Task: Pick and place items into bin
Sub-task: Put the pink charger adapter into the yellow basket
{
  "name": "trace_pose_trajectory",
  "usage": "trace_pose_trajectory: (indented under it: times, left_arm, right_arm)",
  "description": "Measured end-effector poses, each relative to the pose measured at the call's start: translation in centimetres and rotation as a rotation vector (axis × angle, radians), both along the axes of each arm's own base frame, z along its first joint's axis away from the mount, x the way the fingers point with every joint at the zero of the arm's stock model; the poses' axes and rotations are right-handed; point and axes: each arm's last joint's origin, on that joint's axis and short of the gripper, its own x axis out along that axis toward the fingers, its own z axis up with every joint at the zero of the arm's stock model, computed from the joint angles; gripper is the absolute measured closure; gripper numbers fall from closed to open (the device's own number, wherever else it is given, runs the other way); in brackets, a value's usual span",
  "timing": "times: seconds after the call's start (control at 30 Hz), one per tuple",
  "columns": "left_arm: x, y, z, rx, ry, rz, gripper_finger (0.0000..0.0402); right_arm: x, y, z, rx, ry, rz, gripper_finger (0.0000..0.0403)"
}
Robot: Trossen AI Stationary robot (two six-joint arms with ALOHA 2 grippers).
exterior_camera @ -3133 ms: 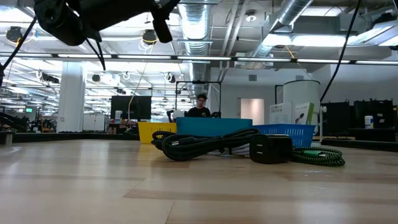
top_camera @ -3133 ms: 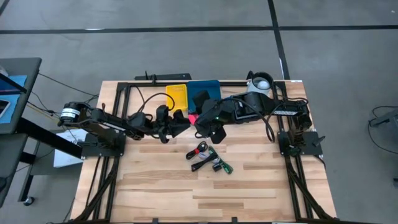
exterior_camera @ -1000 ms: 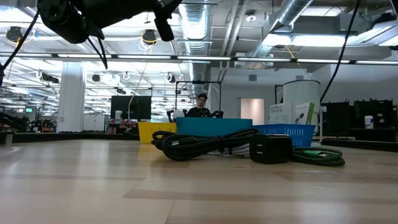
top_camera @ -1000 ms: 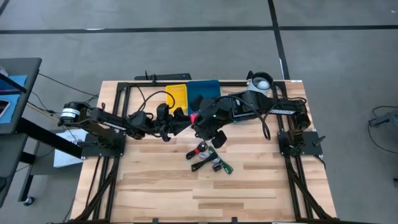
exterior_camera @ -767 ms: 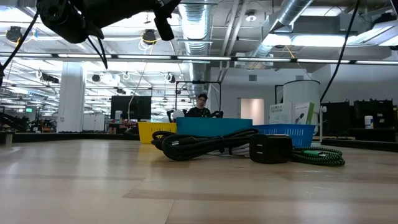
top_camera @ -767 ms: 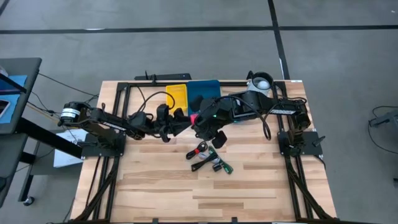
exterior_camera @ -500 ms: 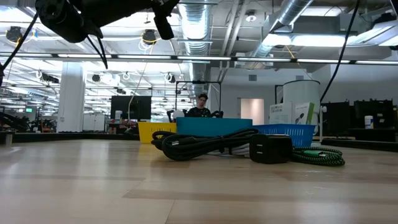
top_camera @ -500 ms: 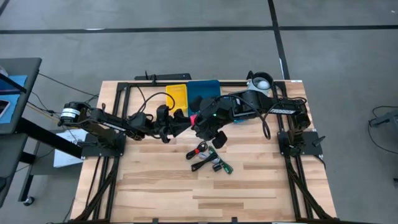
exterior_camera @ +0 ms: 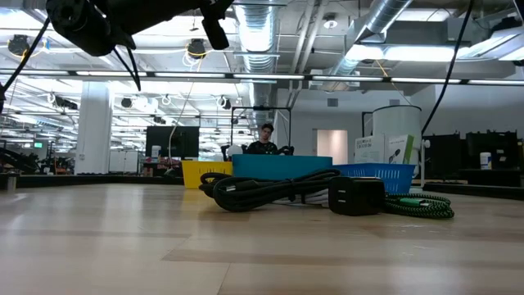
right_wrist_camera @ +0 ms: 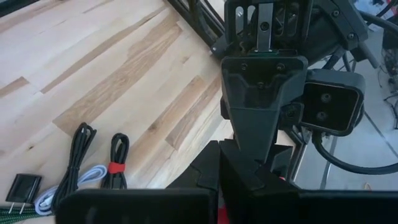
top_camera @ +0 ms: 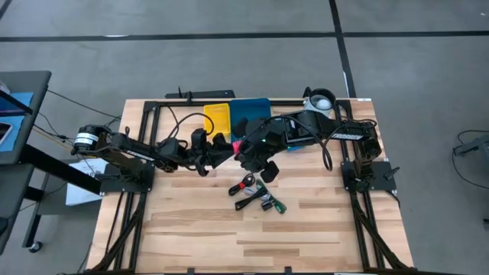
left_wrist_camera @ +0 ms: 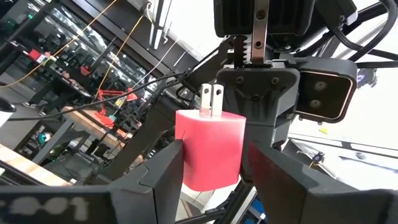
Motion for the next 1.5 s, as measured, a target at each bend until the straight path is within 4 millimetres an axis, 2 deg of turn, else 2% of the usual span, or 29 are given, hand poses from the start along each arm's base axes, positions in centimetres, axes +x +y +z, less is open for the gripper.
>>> trace_pose_trajectory:
  times: [1.17,1.5]
  left_arm:
    - [0.2,0.0,-0.2,0.021,0.032,0.036,0.0234]
    - [1.2,0.0,0.8,0.034,0.064,0.041,0.0234]
  right_arm:
    - [0.0,0.0,0.0,0.003,-0.003,0.009,0.0399]
    - [-0.1,0.0,-0.1,0.007,0.014,0.014,0.0399]
